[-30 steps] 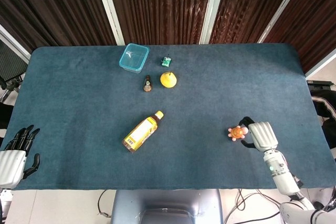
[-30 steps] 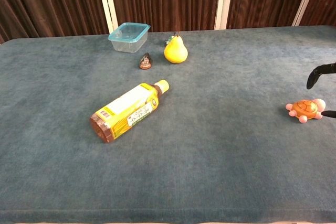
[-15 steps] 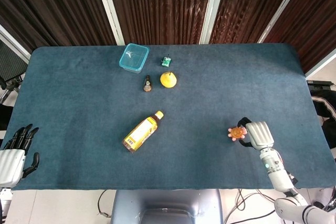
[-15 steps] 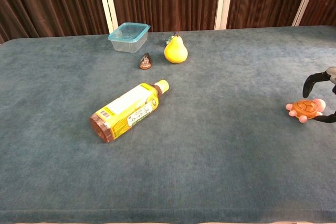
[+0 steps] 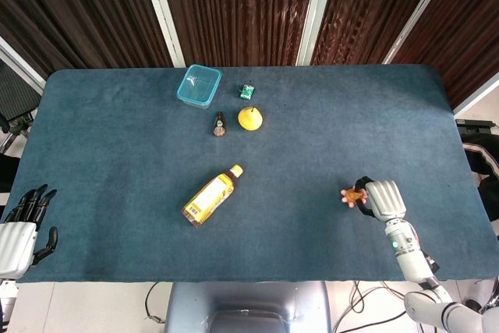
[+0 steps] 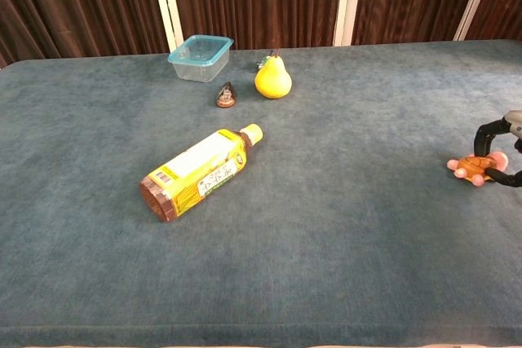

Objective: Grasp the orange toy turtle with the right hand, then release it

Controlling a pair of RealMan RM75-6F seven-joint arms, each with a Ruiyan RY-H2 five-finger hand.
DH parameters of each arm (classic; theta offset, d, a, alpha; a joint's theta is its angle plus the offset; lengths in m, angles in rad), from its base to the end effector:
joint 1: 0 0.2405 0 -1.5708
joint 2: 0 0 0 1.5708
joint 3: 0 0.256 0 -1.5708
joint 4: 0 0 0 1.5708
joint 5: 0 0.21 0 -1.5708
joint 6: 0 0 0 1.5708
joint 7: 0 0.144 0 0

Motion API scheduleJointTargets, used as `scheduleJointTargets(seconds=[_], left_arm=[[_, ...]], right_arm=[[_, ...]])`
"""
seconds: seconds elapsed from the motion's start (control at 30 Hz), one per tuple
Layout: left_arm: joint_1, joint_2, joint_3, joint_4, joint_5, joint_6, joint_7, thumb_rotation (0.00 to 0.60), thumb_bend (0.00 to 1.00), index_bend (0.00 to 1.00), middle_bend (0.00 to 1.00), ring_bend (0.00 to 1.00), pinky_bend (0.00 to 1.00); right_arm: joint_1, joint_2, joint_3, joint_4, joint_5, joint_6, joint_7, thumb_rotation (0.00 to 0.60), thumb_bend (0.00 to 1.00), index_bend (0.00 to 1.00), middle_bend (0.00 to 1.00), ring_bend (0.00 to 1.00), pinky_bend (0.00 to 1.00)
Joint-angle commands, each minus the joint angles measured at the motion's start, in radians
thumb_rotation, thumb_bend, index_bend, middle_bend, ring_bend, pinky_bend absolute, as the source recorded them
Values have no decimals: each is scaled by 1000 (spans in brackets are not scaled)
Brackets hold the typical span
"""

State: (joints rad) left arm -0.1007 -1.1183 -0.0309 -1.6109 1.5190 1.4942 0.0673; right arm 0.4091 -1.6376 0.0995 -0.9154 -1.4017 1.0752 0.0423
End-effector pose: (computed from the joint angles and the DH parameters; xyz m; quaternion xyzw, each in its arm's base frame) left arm -0.3069 0.1819 0.1570 -0.6172 -0.3604 -0.3742 0.5908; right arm -0.3357 -0.3035 0.0170 0.6781 -0.3914 0.3076 0.5407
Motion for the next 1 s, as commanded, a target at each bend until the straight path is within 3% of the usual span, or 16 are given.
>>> scheduleJointTargets(seconds=[0.03, 0.13, 0.47, 0.53, 0.63, 0.67, 0.8, 0.9, 1.0], left_arm=[[2, 1, 0, -1, 0, 3, 0, 600, 556, 76, 0, 30, 261], [2, 0, -1, 0, 0, 2, -1, 600, 556, 76, 0, 29, 261], [2, -1, -2, 0, 1, 3, 2, 600, 556, 76, 0, 29, 261], [2, -1, -2, -1, 0, 2, 3, 600, 556, 76, 0, 30, 261], [3, -1, -2, 0, 0, 3, 1, 600, 556, 76, 0, 30, 261], [4, 0, -1, 0, 0, 4, 0, 600, 556, 77, 0, 30, 261], [4, 0, -2, 0, 1, 3, -1, 600, 556, 77, 0, 30, 261], [4, 0, -1, -1, 2, 4, -2, 600, 556, 78, 0, 30, 262], [5, 0, -1, 0, 3, 6, -3, 600, 556, 77, 0, 30, 262]], right_arm=[[-3, -6, 0, 8, -6, 20, 10, 600, 872, 769, 622, 1000, 949], [-8, -17, 1, 25, -18, 54, 33, 600, 1000, 863, 701, 1000, 962], [-18, -15, -12, 37, -40, 91, 48, 600, 1000, 859, 733, 1000, 969], [-18, 1, -23, 21, -42, 68, 68, 600, 999, 776, 704, 1000, 967], [-17, 35, -34, -19, -44, 45, 74, 600, 779, 518, 530, 1000, 960], [-18, 42, -36, -28, -47, 48, 69, 600, 610, 423, 469, 1000, 953], [-23, 68, -47, -56, -59, 60, 42, 600, 262, 106, 299, 969, 910], [-28, 93, -51, -98, -58, 58, 44, 600, 127, 5, 234, 956, 901], [-32, 117, -49, -138, -55, 62, 41, 600, 96, 0, 225, 956, 901]])
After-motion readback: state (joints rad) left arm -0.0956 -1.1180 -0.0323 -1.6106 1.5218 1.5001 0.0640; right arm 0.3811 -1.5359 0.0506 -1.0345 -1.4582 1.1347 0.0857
